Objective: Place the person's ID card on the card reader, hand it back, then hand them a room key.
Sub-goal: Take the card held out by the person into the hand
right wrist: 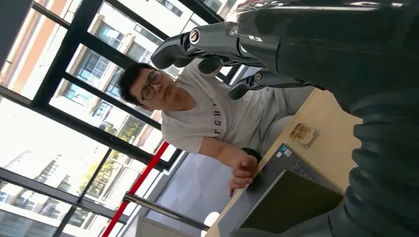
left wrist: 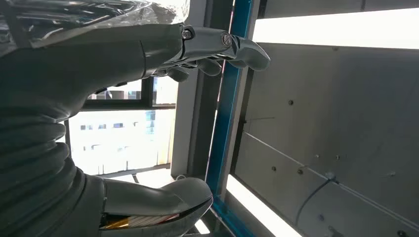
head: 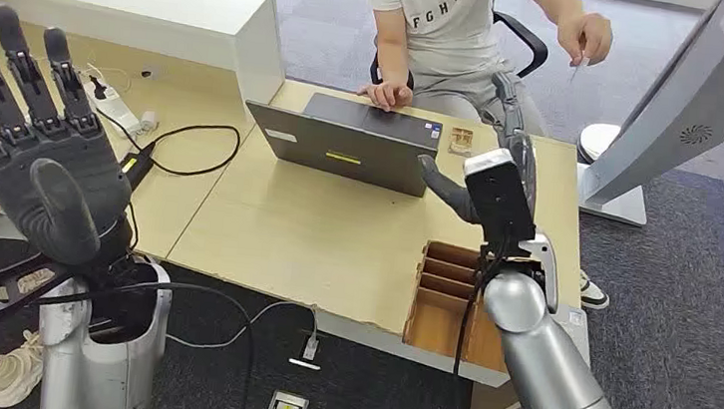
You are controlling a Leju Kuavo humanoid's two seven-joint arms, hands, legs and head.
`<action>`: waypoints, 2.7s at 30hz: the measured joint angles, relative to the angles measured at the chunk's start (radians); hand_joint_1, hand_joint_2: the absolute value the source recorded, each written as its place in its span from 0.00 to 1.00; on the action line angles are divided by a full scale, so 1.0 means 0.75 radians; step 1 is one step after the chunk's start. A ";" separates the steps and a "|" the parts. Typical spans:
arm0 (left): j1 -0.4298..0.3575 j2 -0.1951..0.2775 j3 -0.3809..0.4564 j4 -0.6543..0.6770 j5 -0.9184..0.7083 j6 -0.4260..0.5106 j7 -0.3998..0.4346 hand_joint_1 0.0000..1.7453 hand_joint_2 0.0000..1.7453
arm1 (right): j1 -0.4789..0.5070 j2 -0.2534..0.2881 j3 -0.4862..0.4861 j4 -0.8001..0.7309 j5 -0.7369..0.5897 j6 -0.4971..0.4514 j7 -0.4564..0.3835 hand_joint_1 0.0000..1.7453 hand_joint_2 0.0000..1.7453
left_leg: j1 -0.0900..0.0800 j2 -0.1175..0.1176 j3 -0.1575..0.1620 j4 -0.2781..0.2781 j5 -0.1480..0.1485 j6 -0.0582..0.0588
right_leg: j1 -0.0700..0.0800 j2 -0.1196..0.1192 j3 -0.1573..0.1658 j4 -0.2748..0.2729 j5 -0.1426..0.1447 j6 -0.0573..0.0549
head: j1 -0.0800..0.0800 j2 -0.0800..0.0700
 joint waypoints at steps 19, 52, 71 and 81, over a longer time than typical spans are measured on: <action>-0.048 -0.021 -0.018 0.068 0.041 -0.027 0.002 0.00 1.00 | -0.244 0.052 0.175 0.576 0.420 0.038 0.521 0.00 1.00 | 0.000 0.000 0.000 0.000 0.000 0.000 | 0.000 0.000 0.000 0.000 0.000 0.000 | 0.000 0.000; -0.066 -0.020 -0.072 0.160 0.119 -0.027 0.002 0.00 1.00 | -0.376 -0.150 0.330 0.751 0.941 -0.064 0.939 1.00 1.00 | -0.001 0.001 0.000 0.001 0.000 0.000 | 0.000 0.001 -0.001 0.000 0.001 0.001 | 0.000 0.000; -0.089 -0.018 -0.098 0.184 0.134 -0.007 0.002 0.00 1.00 | -0.339 -0.193 0.327 0.754 0.965 -0.050 0.904 1.00 1.00 | -0.001 0.001 0.000 0.001 0.000 0.000 | 0.000 0.001 -0.001 0.000 0.001 0.001 | 0.000 0.000; -0.089 -0.018 -0.097 0.193 0.124 -0.045 0.002 0.00 1.00 | -0.316 -0.199 0.286 0.751 0.969 -0.104 0.852 1.00 1.00 | -0.001 0.001 0.000 0.001 0.000 0.000 | 0.000 0.001 -0.001 0.000 0.001 0.001 | 0.000 0.000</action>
